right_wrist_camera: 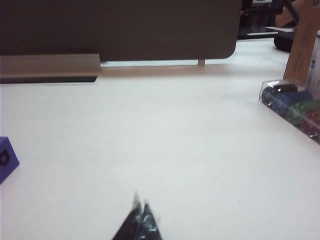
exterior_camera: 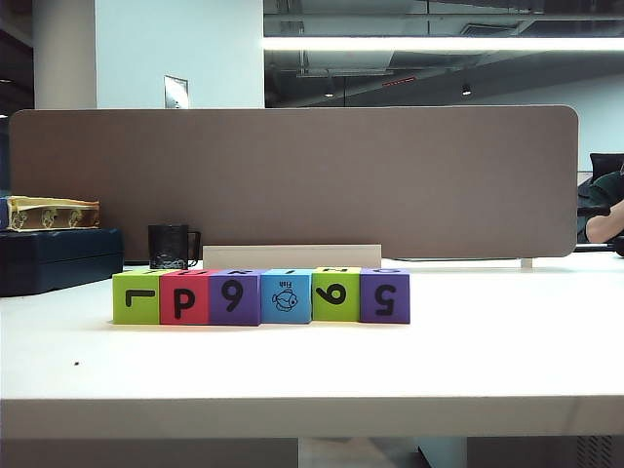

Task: Select the appropriate blocks from the scattered letter blocks on the table and arrange them in a row to spell out "TURING".

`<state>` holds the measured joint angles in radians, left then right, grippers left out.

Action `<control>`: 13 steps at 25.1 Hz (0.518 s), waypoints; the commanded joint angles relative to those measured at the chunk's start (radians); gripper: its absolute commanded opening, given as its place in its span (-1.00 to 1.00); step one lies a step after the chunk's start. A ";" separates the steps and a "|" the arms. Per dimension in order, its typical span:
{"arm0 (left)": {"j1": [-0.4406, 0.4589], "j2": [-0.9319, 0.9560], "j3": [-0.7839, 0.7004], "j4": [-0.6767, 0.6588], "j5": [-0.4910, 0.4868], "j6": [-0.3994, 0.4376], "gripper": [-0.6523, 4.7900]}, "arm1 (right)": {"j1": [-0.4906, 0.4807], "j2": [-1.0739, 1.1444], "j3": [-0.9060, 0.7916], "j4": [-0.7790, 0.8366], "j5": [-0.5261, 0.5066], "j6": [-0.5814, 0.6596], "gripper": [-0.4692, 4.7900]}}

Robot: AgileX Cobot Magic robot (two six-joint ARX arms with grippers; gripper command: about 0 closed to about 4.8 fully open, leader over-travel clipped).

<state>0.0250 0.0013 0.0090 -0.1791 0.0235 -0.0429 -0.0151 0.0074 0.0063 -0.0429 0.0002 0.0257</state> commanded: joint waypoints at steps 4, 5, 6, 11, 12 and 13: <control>0.000 0.001 0.001 -0.005 0.003 -0.002 -0.78 | 0.000 -0.009 -0.006 -0.111 0.005 0.002 -0.82; 0.000 0.001 0.001 -0.005 0.003 -0.002 -0.78 | 0.000 -0.009 -0.006 -0.116 0.005 0.002 -0.82; 0.000 0.001 0.001 -0.005 0.003 -0.002 -0.78 | 0.000 -0.009 -0.006 -0.121 0.005 0.002 -0.82; 0.000 0.001 0.001 -0.005 0.003 -0.002 -0.78 | 0.000 -0.009 -0.006 -0.141 0.002 0.001 -0.82; 0.000 0.001 0.001 -0.005 0.003 -0.002 -0.78 | 0.000 -0.009 -0.006 -0.140 0.001 0.002 -0.82; 0.000 0.001 0.001 -0.005 0.003 -0.002 -0.78 | 0.001 -0.009 -0.006 -0.140 0.001 0.002 -0.82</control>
<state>0.0250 0.0017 0.0090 -0.1791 0.0235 -0.0429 -0.0147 0.0074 0.0063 -0.1890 0.0002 0.0257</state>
